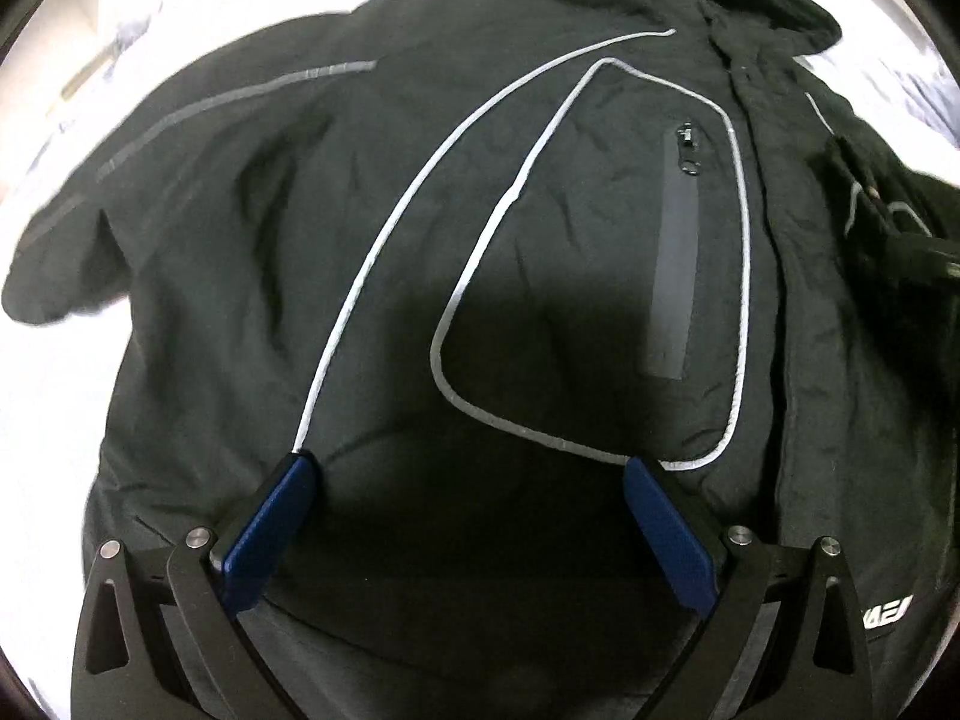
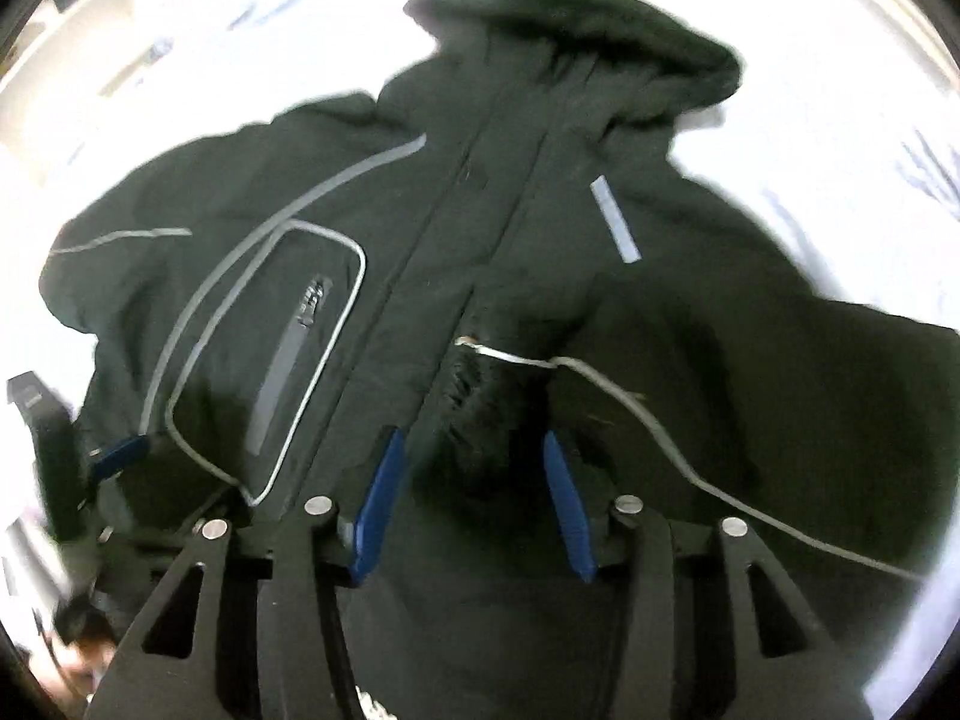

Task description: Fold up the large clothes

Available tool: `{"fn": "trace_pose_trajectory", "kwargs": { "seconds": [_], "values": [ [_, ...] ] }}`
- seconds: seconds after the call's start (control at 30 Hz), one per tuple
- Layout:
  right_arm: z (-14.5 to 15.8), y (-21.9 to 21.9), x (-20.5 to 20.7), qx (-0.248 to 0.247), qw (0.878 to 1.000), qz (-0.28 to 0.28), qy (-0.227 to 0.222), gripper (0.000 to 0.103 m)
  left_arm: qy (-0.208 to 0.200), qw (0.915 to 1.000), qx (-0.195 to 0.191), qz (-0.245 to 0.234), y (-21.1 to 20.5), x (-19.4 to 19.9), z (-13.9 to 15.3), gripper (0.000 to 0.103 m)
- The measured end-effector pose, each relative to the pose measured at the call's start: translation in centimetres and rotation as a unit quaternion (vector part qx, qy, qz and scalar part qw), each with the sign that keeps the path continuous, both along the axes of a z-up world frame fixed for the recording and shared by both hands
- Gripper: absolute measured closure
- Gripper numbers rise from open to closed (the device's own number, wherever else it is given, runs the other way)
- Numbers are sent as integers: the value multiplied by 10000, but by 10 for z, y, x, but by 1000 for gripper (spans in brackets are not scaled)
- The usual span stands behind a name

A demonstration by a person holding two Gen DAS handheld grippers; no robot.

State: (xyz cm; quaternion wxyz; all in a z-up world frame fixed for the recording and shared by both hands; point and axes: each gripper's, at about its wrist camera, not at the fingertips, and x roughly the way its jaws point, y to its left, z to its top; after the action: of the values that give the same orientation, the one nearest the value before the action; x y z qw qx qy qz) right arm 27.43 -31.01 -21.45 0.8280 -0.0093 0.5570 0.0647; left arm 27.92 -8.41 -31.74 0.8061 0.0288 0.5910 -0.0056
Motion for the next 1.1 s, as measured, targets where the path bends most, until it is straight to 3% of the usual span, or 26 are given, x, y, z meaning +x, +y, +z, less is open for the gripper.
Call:
{"fn": "trace_pose_trajectory", "kwargs": {
  "seconds": [0.13,0.27,0.4,0.5,0.73,0.93,1.1],
  "values": [
    [26,-42,-29,-98,9989,-415,-195,44,339,9994,34,-3,-3,8,5,1],
    [30,-95,-45,-120,9950,-983,-129,44,-122,9964,-673,-495,-24,20,50,1],
    [23,-124,-54,-152,9902,-1386,66,44,-284,9776,-1757,-1119,-68,46,77,1],
    [22,-132,-59,-152,9892,-1452,101,44,-191,9667,-2141,-1385,-95,68,71,1],
    [22,-128,-59,-277,9901,-1368,117,44,106,9661,-2037,-1581,-148,115,34,8],
    [16,-131,-56,-215,9884,-1486,217,44,48,9665,-1983,-1627,-148,113,29,49],
    [17,-128,-57,-136,9878,-1531,251,44,-154,9697,-1932,-1487,-128,104,48,51]
  ]
}}
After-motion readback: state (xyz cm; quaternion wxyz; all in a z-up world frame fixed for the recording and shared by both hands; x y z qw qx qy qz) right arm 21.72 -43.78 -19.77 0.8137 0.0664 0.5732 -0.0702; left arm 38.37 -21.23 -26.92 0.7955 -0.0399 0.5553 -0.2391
